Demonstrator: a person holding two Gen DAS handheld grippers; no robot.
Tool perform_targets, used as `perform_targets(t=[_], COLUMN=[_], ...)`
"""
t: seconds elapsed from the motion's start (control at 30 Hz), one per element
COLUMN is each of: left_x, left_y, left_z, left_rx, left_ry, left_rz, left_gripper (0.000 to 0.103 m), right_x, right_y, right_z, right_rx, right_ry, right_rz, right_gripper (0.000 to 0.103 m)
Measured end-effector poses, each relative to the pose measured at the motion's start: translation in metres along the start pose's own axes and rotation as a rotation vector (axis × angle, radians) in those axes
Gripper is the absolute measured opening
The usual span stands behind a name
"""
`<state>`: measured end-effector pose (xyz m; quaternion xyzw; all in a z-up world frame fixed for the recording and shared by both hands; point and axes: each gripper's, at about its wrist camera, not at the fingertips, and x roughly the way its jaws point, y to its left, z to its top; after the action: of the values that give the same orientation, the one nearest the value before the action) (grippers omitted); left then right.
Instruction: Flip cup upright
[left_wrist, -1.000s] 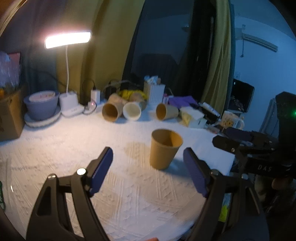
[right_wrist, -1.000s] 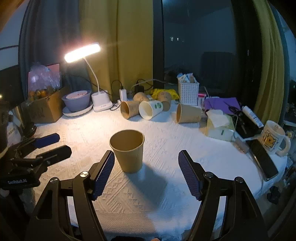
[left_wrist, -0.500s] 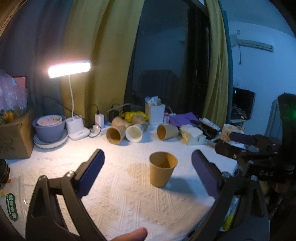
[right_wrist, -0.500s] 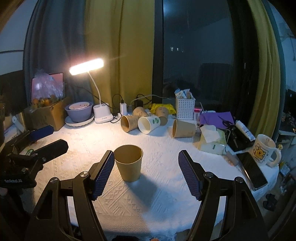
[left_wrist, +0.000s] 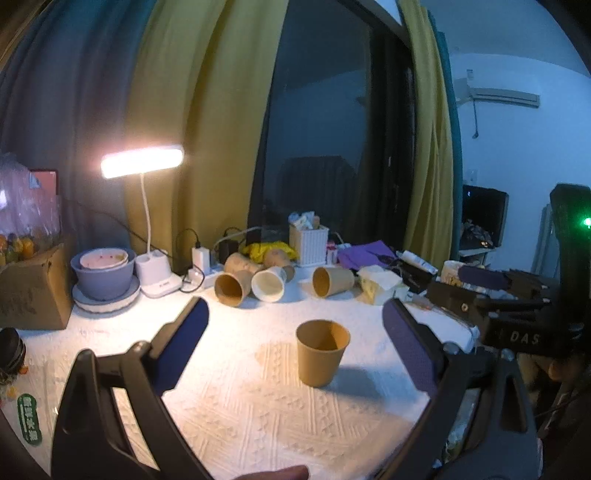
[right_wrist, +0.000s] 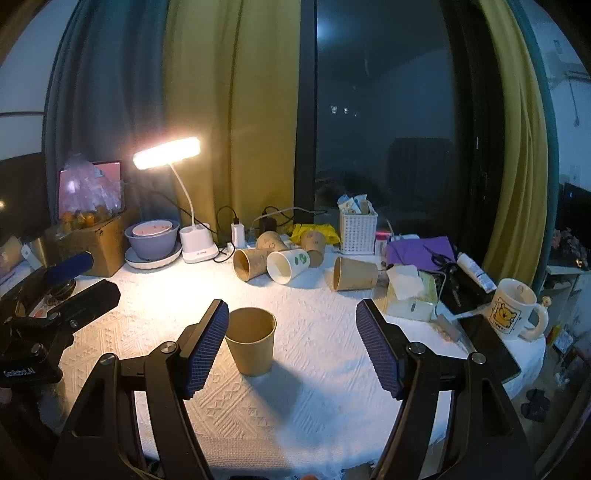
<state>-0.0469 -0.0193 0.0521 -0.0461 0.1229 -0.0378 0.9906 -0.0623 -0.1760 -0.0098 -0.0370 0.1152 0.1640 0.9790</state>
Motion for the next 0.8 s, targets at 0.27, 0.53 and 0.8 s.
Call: perform_targets(t=[0.27, 0.53, 0.8], left_x=[0.0, 0.0012, 0.0031], left_y=[0.001, 0.0034, 0.0041], left_z=[-0.0037, -0.0054, -0.0073], left_rx=[-0.002, -0.011, -0.016], left_ry=[0.003, 0.016, 0.029], left_rz=[-0.012, -0.007, -0.01], left_gripper=[0.096, 0.096, 0.096], right_x=[0.0042, 0.007, 0.0098], right_y=[-0.0023, -0.0028, -0.0026], right_z=[-0.0031, -0.0046, -0.0053], right_rx=[0.013, 0.014, 0.014], right_ry=[0.006, 0.016, 0.024], right_rz=[0.005, 0.014, 0.022], right_gripper=[0.074, 0.074, 0.075])
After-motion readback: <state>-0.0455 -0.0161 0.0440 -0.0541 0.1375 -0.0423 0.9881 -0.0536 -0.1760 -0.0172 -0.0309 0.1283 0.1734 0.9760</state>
